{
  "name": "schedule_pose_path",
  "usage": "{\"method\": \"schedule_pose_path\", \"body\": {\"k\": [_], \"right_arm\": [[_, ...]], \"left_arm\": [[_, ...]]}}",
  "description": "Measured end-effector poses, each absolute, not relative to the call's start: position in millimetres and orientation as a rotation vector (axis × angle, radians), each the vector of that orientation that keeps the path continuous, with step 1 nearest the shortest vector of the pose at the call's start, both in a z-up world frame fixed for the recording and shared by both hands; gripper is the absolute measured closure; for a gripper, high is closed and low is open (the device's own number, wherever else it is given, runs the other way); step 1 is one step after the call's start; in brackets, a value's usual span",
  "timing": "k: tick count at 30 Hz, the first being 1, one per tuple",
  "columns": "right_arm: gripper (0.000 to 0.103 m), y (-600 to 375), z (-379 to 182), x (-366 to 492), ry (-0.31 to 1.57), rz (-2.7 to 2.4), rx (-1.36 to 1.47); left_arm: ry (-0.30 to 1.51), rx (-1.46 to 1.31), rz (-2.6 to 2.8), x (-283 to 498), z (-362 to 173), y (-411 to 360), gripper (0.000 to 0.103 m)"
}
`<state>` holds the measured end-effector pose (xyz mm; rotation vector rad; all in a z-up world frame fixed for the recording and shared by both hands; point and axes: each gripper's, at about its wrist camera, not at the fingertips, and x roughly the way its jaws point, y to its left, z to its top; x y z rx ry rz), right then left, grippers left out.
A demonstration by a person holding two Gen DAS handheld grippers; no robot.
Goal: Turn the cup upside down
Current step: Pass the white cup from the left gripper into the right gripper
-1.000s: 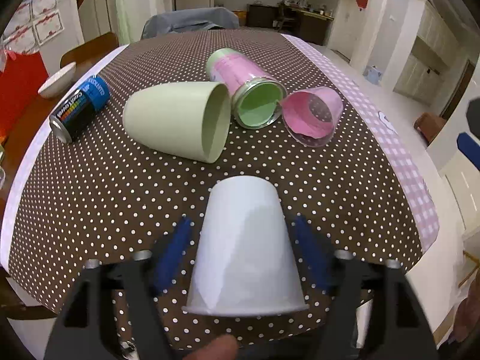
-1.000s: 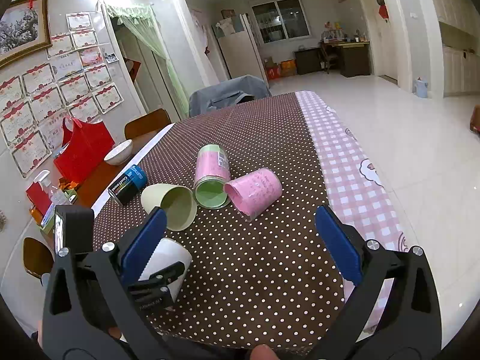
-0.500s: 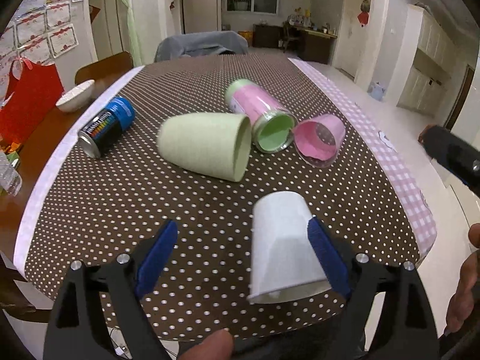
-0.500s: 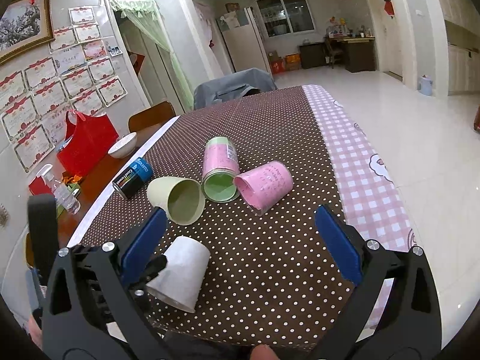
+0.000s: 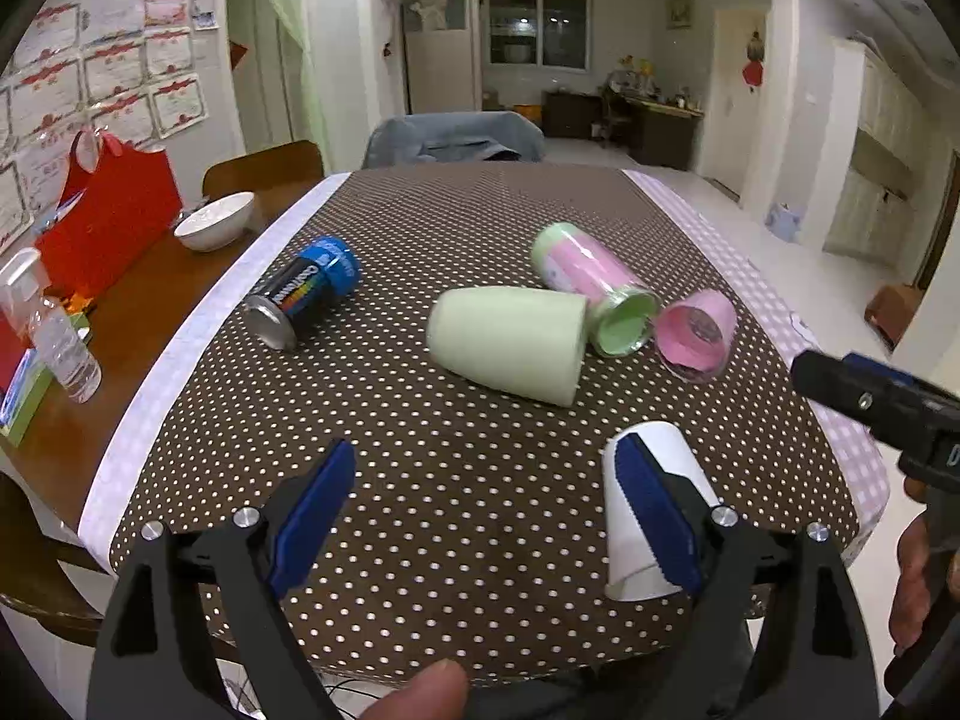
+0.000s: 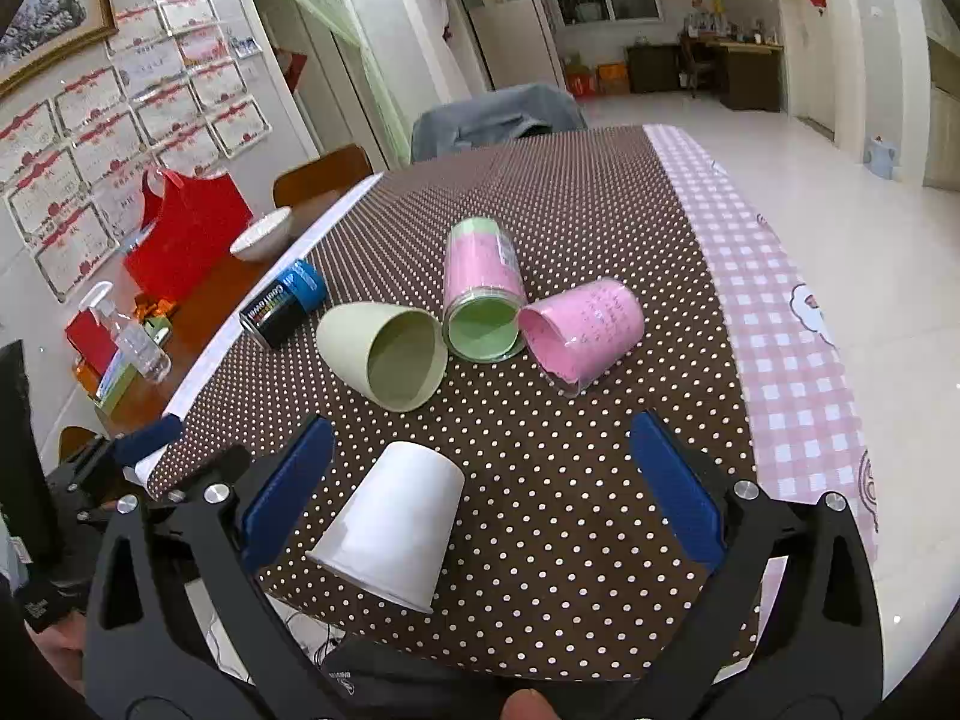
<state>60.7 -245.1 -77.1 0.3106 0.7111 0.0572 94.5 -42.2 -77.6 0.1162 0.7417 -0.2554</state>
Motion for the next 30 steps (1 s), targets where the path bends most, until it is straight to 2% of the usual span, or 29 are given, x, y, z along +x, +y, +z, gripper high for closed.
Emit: {"method": "schedule_pose_path", "body": {"k": [17, 30], "right_arm": [[0.006, -187, -100, 96, 0.919, 0.12, 0.244], [0.006, -182, -135, 128, 1.105, 0.122, 0.287]], "left_arm": [[0.721, 0.05, -0.198, 98, -89, 3, 0.016], [0.723, 0.02, -0.166, 100, -101, 32, 0.016]]}}
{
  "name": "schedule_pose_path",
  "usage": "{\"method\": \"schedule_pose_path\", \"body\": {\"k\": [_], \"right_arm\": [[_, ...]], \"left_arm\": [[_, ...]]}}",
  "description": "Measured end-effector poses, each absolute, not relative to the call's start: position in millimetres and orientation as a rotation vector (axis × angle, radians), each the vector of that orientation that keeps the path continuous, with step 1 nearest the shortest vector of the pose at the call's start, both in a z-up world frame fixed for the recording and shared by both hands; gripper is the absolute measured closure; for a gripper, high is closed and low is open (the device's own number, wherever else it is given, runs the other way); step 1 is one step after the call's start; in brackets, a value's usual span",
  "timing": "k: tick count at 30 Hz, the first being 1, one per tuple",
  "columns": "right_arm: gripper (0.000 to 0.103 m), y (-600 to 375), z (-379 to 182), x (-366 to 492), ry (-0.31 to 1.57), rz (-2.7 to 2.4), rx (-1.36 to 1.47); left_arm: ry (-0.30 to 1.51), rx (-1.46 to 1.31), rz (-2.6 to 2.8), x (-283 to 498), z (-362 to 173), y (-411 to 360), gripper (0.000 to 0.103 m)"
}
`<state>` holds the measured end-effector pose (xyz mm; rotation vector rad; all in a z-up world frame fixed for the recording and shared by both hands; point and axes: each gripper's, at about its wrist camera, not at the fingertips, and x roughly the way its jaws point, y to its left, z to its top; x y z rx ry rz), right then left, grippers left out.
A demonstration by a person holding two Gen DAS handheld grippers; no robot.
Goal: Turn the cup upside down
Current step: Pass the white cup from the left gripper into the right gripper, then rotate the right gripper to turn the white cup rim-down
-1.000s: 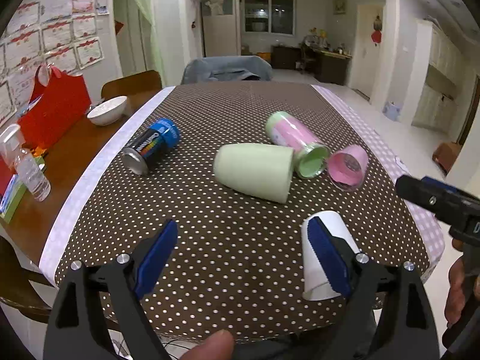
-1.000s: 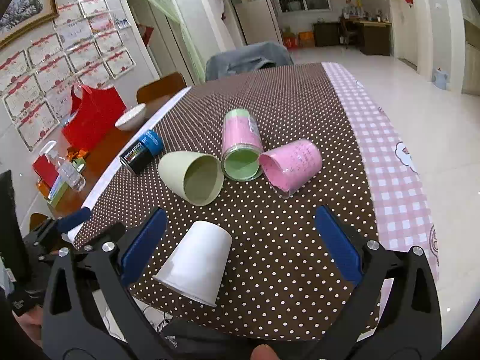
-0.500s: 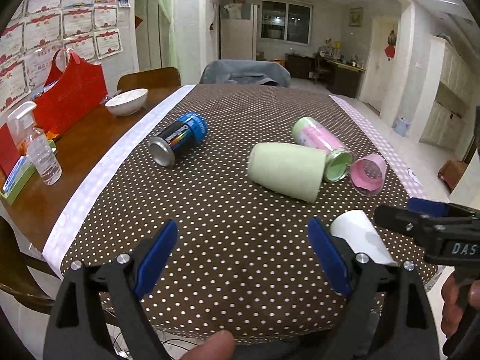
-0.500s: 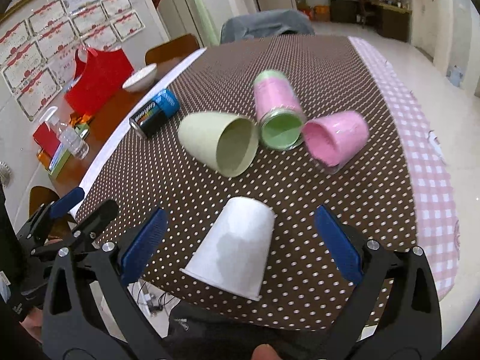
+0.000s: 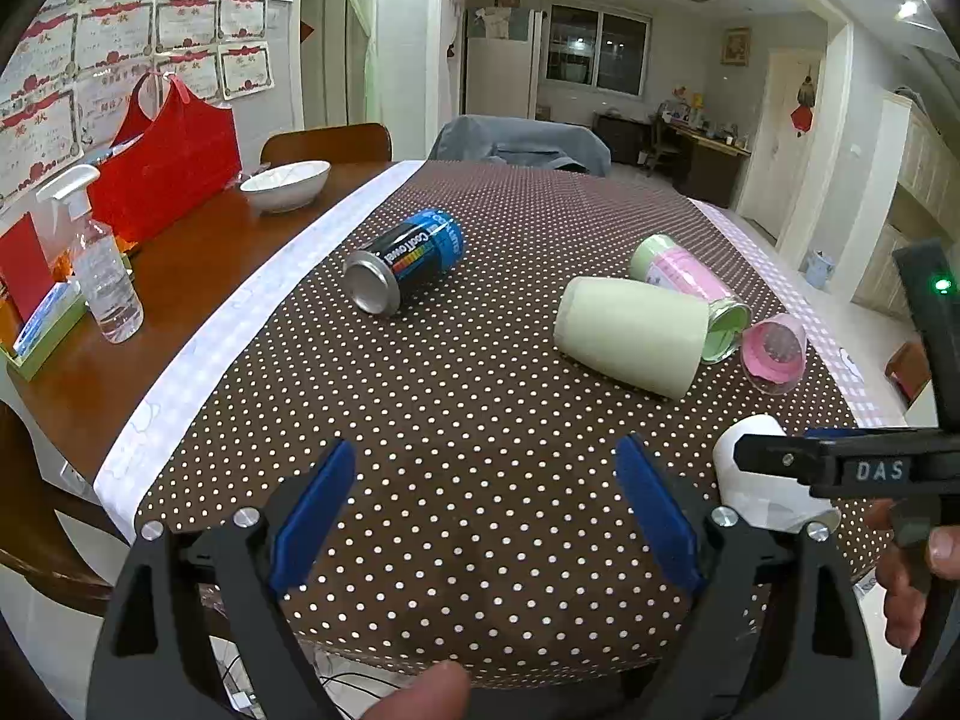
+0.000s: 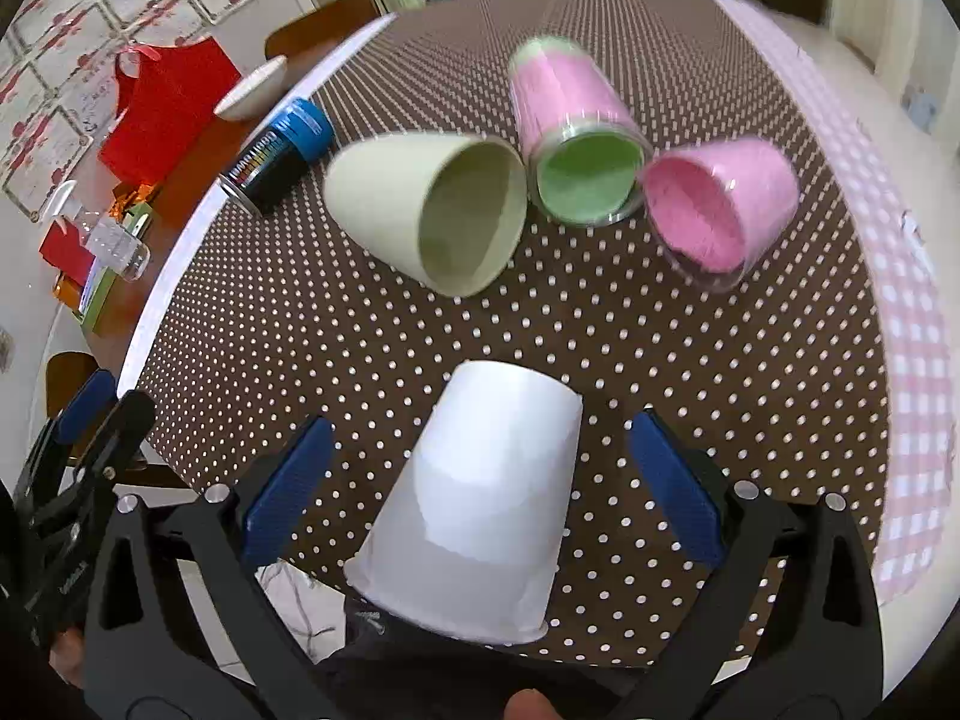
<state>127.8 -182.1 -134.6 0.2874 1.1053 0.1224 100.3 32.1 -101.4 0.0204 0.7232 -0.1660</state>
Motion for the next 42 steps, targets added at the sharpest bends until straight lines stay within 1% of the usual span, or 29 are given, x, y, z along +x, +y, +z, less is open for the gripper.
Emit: {"method": "schedule_pose_path", "body": {"k": [2, 4, 6, 8, 9, 14, 24, 31, 37, 42], "right_arm": [[0.007, -183, -139, 132, 1.129, 0.129, 0.301], [0.01, -184, -143, 136, 1.153, 0.134, 0.32], [0.019, -184, -146, 140, 1.171, 0.133, 0.315], [0.035, -180, -152, 145, 1.205, 0.143, 0.305], [0.039, -179, -154, 147, 1.217, 0.149, 0.303], [0.043, -180, -152, 150, 1.21, 0.179, 0.297], [0.044, -196, -138, 139, 1.145, 0.216, 0.364], [0.045, -215, -115, 125, 1.052, 0.268, 0.45], [0.045, -231, -89, 108, 0.919, 0.299, 0.502], [0.044, -230, -59, 83, 0.679, 0.234, 0.411]], "left_arm": [[0.728, 0.017, -0.166, 101, -104, 35, 0.016], [0.735, 0.013, -0.167, 101, -107, 36, 0.016], [0.739, 0.01, -0.168, 101, -109, 36, 0.016], [0.741, 0.007, -0.172, 101, -110, 37, 0.016], [0.741, 0.008, -0.173, 101, -110, 37, 0.016], [0.744, 0.008, -0.175, 100, -111, 35, 0.016], [0.736, 0.024, -0.189, 95, -104, 24, 0.016], [0.722, 0.039, -0.191, 91, -94, 17, 0.016], [0.698, 0.051, -0.193, 86, -84, 9, 0.016], [0.676, 0.066, -0.199, 80, -75, -1, 0.016]]}}
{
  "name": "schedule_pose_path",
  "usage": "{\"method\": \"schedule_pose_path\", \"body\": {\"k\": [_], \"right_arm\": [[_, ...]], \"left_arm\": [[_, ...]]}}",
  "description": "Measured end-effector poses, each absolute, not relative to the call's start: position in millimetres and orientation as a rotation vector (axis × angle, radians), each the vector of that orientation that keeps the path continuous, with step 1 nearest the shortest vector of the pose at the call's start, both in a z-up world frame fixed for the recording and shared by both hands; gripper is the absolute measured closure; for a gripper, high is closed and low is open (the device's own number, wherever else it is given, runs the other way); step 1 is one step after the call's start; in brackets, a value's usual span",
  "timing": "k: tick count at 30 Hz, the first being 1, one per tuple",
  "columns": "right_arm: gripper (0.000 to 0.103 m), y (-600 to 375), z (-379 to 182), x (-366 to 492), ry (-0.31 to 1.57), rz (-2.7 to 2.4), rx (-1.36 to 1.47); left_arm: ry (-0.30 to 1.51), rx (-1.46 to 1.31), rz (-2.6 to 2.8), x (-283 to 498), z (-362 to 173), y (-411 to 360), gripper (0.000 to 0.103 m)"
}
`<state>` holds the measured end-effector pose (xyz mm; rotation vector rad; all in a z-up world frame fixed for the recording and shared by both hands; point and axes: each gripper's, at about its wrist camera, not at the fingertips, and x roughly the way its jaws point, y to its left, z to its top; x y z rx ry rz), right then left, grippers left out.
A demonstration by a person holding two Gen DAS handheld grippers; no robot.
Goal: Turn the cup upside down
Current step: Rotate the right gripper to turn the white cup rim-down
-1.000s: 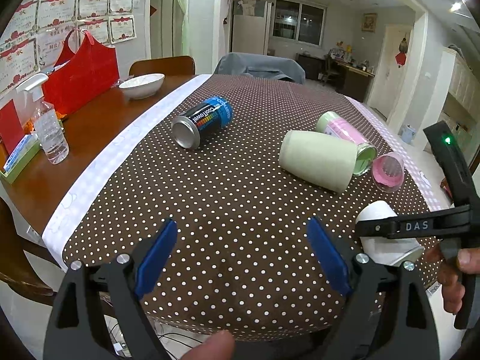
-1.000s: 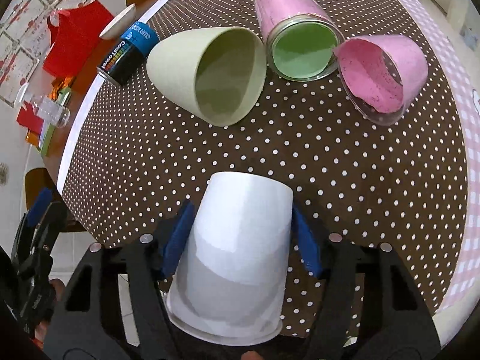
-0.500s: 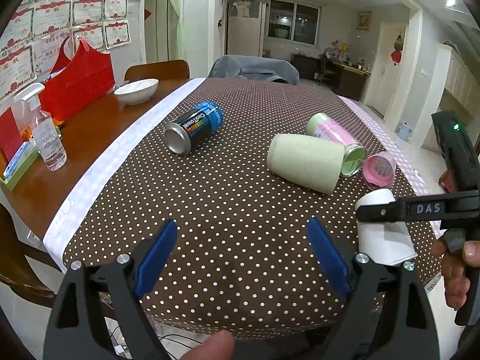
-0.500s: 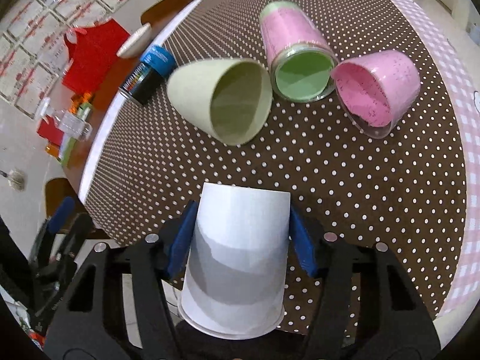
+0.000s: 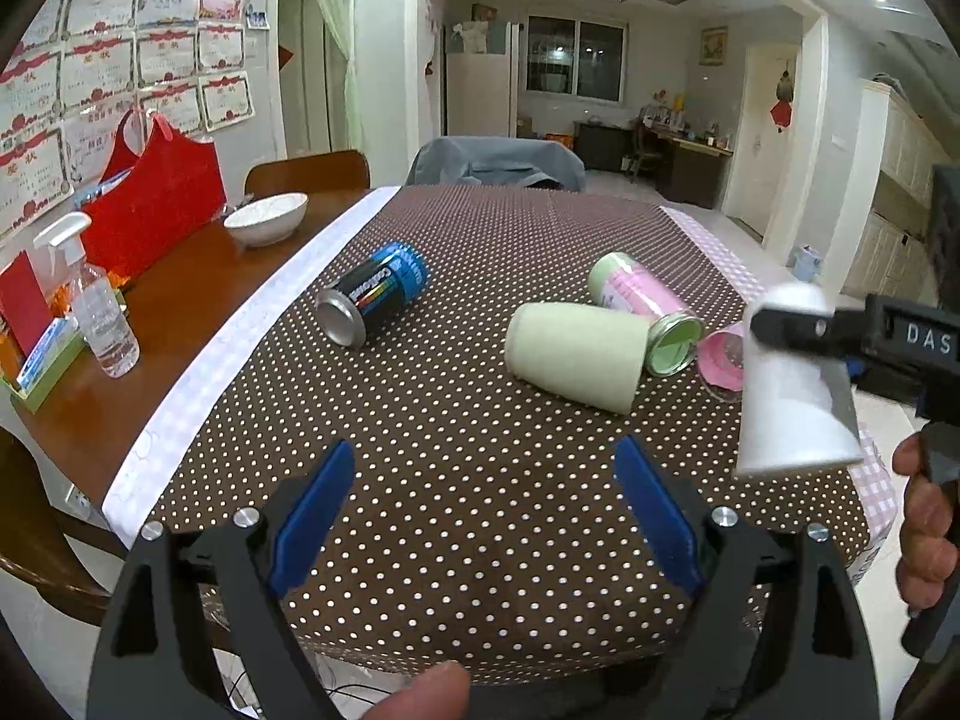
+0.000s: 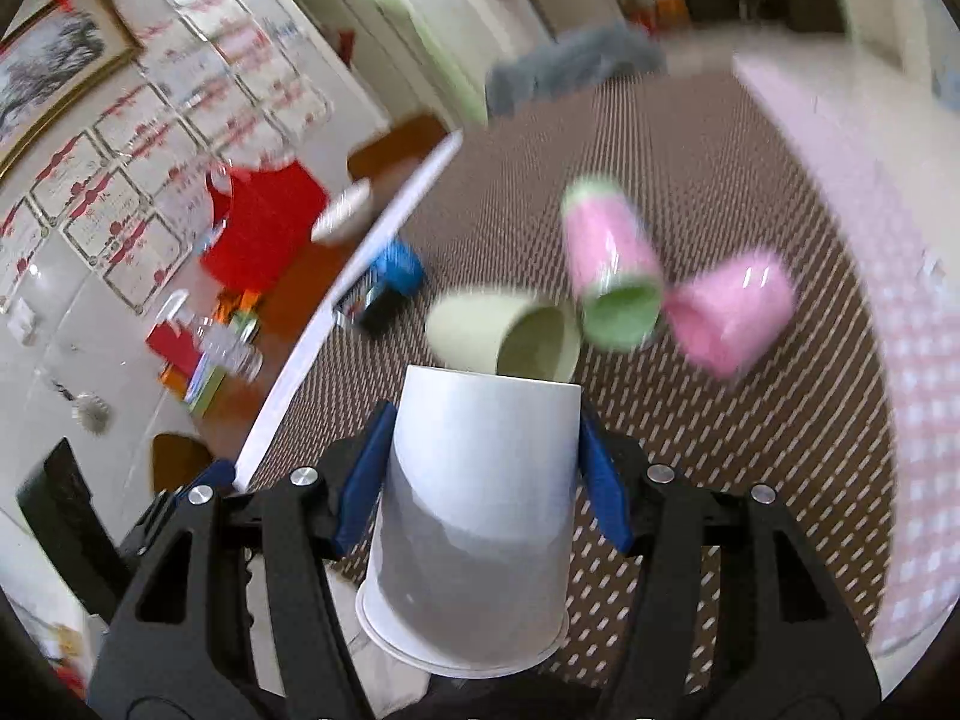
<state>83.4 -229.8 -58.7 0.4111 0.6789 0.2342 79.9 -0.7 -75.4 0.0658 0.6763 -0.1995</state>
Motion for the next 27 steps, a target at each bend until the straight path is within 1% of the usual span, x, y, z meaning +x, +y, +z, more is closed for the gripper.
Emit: {"method": "schedule_pose_path", "body": {"k": [6, 11, 17, 27], "right_arm": [[0.044, -219, -54, 60, 0.446, 0.147, 0.264], [0.044, -206, -65, 55, 0.327, 0.054, 0.126], [0.044, -197, -94, 66, 0.328, -0.013, 0.052], [0.044, -188, -115, 77, 0.351, -0.057, -0.002]], "left_arm": [[0.668, 0.08, -0.205, 75, -71, -10, 0.016], [0.67, 0.08, -0.206, 72, -72, -14, 0.016], [0.674, 0.074, -0.209, 72, -75, -14, 0.016], [0.69, 0.048, -0.211, 77, -85, -7, 0.016]]}}
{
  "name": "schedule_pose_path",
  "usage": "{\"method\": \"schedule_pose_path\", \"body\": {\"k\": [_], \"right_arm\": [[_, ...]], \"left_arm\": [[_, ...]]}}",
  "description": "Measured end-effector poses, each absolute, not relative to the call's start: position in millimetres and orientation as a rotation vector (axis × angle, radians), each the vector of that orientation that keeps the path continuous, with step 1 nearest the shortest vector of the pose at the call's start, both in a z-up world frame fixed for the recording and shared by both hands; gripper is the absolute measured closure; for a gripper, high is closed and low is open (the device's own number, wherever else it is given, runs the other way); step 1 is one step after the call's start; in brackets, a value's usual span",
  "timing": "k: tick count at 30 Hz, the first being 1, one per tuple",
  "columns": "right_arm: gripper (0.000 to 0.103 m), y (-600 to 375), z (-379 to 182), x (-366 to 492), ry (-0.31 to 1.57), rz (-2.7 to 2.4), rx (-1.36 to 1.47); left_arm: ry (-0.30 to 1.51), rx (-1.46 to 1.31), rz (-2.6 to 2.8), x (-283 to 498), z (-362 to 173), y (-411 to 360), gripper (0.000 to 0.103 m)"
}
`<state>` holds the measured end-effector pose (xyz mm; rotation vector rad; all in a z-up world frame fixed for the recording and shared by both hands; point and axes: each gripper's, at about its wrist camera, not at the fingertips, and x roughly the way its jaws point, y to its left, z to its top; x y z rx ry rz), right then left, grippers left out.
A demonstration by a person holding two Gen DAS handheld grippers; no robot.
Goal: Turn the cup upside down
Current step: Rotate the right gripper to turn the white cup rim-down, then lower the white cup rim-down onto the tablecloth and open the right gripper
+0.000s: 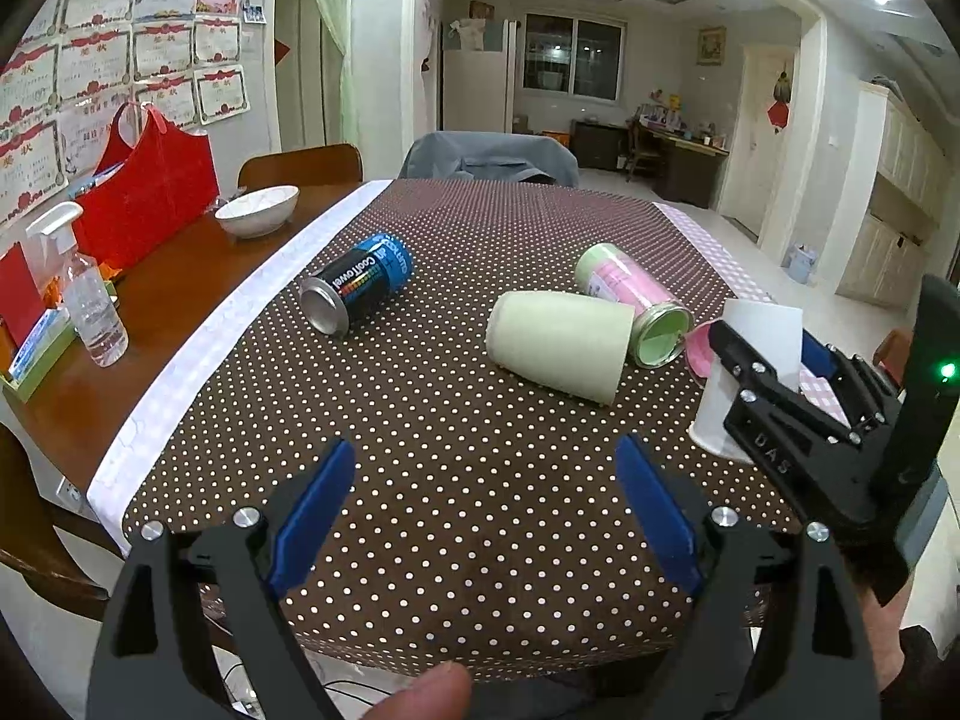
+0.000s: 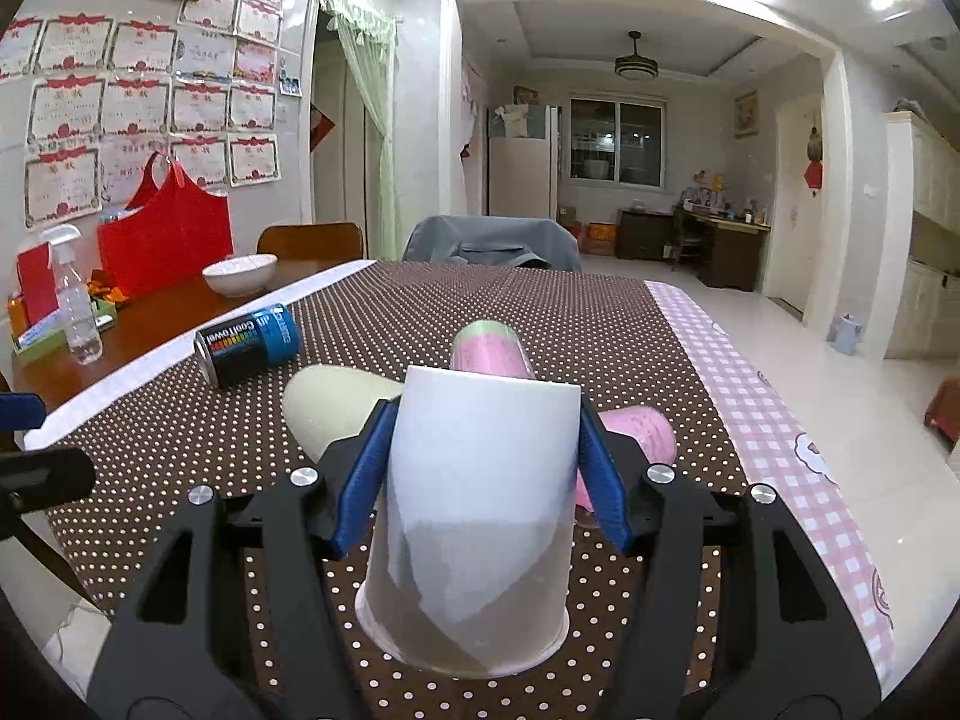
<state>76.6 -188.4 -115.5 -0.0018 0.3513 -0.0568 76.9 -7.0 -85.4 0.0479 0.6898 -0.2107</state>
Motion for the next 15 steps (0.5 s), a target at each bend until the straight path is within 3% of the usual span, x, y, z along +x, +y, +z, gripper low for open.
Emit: {"method": "schedule_pose_path", "body": {"k": [15], "right_arm": [[0.044, -176, -140, 80, 0.46, -0.058, -0.009]], "left_arm": [[0.706, 0.028, -0.215, 80, -93, -1, 0.016]]}}
